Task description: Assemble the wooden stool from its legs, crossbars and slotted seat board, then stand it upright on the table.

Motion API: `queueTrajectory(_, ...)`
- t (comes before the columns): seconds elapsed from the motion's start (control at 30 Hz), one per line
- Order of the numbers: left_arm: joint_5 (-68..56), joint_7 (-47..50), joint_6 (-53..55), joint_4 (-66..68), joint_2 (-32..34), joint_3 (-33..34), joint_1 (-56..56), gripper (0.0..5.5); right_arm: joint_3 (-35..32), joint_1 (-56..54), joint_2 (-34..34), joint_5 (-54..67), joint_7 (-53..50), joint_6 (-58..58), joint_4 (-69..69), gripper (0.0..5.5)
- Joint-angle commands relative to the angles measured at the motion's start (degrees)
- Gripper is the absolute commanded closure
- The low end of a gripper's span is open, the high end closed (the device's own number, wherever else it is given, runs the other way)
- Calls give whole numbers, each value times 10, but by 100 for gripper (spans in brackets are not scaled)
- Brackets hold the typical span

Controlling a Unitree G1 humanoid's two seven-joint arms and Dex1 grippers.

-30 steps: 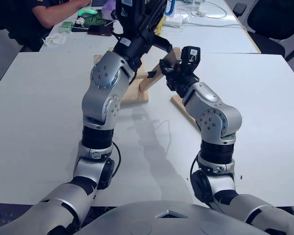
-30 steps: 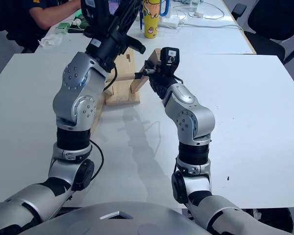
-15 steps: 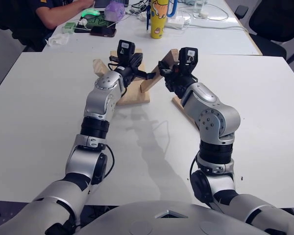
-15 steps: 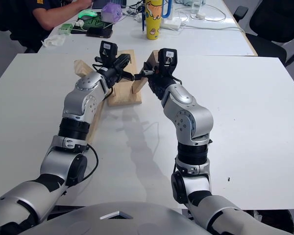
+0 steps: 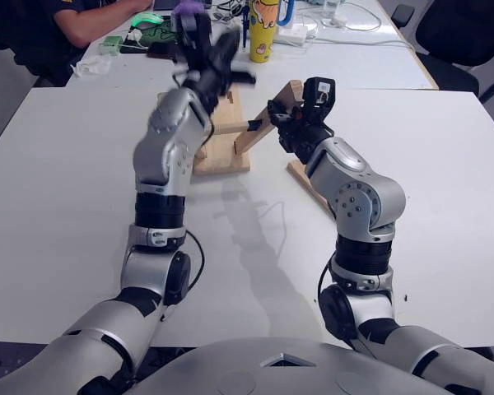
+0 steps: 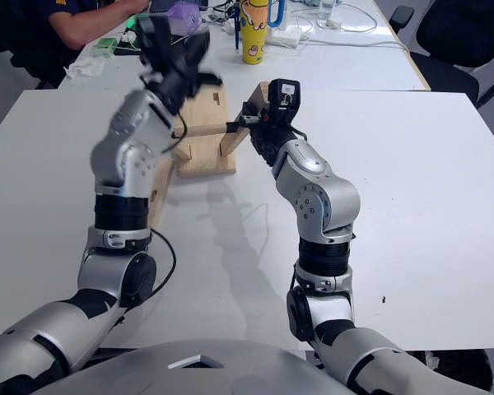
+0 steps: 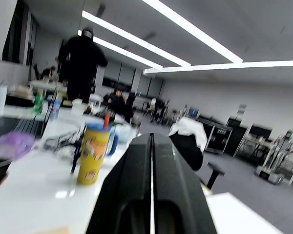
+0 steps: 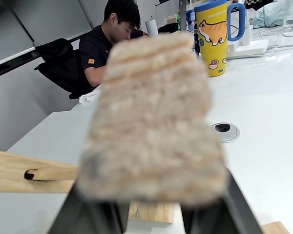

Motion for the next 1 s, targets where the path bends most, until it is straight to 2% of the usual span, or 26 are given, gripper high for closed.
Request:
queueTrajectory(0.03,-74,50,26,-68,-9,59,-32,550,-1,29,-11,-13,-5,32,33,445)
queueTrajectory(0.17,-104,70,38,-90,42,111,-27,550,-11,13,-35,-10,8,36,39,445)
queueTrajectory(0.3,-103,73,36,-57,92,160,18,550,-19,-21,-92,-2,53,46,58,445)
queueTrajectory(0.4,-101,76,31,-42,105,176,51,550,-20,-44,-149,15,110,61,83,445)
queueTrajectory(0.73,-72,61,26,-14,93,127,138,550,3,-60,-343,95,330,111,89,445)
queueTrajectory(0.9,-60,51,20,-4,87,102,161,550,30,-76,-399,107,424,79,102,445)
queueTrajectory(1.0,-47,49,22,-8,86,83,178,550,48,-98,-408,92,447,48,130,445)
